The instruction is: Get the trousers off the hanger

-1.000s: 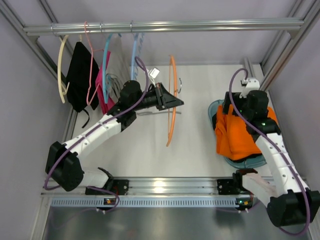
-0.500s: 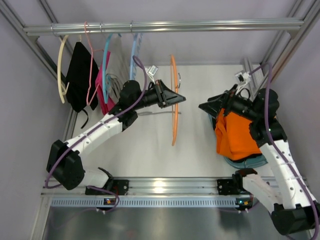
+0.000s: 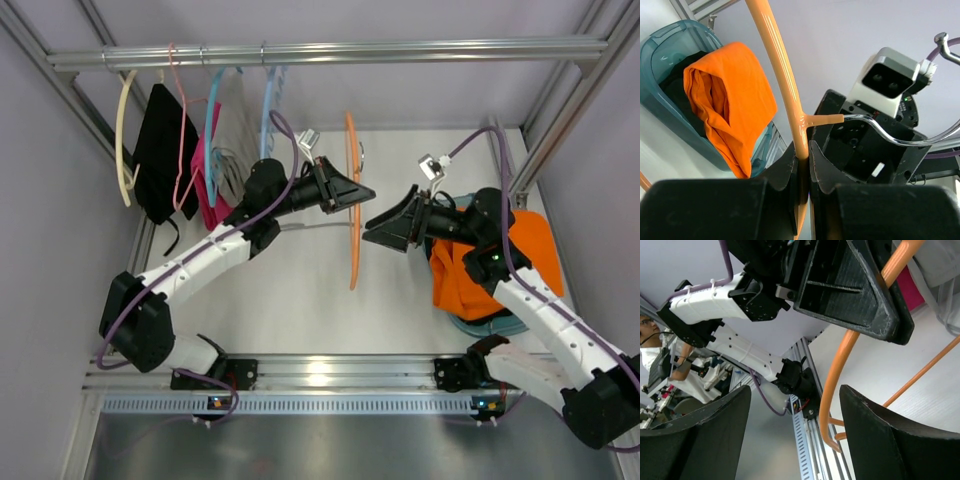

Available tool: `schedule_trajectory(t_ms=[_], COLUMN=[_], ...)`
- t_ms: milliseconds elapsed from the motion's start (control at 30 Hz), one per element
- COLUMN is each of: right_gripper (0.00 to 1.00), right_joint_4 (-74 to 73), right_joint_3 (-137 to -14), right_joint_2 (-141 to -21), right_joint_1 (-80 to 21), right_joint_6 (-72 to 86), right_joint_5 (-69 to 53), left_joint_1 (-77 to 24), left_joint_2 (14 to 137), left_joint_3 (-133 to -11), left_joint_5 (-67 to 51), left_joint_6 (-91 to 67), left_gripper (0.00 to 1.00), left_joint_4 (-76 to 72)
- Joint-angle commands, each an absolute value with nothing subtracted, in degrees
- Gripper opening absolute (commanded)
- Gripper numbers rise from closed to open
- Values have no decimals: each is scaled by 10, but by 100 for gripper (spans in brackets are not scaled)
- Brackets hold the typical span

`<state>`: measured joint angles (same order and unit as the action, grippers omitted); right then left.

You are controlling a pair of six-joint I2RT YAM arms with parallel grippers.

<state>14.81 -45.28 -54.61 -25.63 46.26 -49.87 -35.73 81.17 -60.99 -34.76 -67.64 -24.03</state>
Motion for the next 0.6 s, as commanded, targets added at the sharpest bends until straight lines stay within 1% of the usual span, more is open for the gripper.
schedule_trajectory(t_ms=[0, 133, 233, 333, 433, 533, 567], right_gripper=[72, 71, 66, 62, 58, 44, 30], right_joint_4=[232, 271, 305, 306, 316, 328, 331], right_joint_3=[-435, -422, -422, -434, -435, -431, -429], right_joint_2=[-562, -590, -600, -604, -605, -605, -604], right_joint_1=[-276, -279, -279, -286, -294, -307, -310], right_joint_6=[482, 497, 509, 482, 489, 484, 484], right_joint_5=[-501, -503, -501, -512, -525, -536, -538], left_joint_1=[-360, -363, -364, -365, -365, -364, -365], left_joint_2=[811, 816, 818, 819, 824, 829, 831], left_joint_3=[-649, -666, -671, -671, -677, -681, -682], left_joint_5=[-339, -341, -341, -335, -327, -323, -323], left_joint_6=[-684, -686, -686, -689, -696, -696, -697], left_gripper=[0, 0, 0, 0, 0, 0, 0], left_joint_4=[-312, -312, -312, -312, -312, -314, -314])
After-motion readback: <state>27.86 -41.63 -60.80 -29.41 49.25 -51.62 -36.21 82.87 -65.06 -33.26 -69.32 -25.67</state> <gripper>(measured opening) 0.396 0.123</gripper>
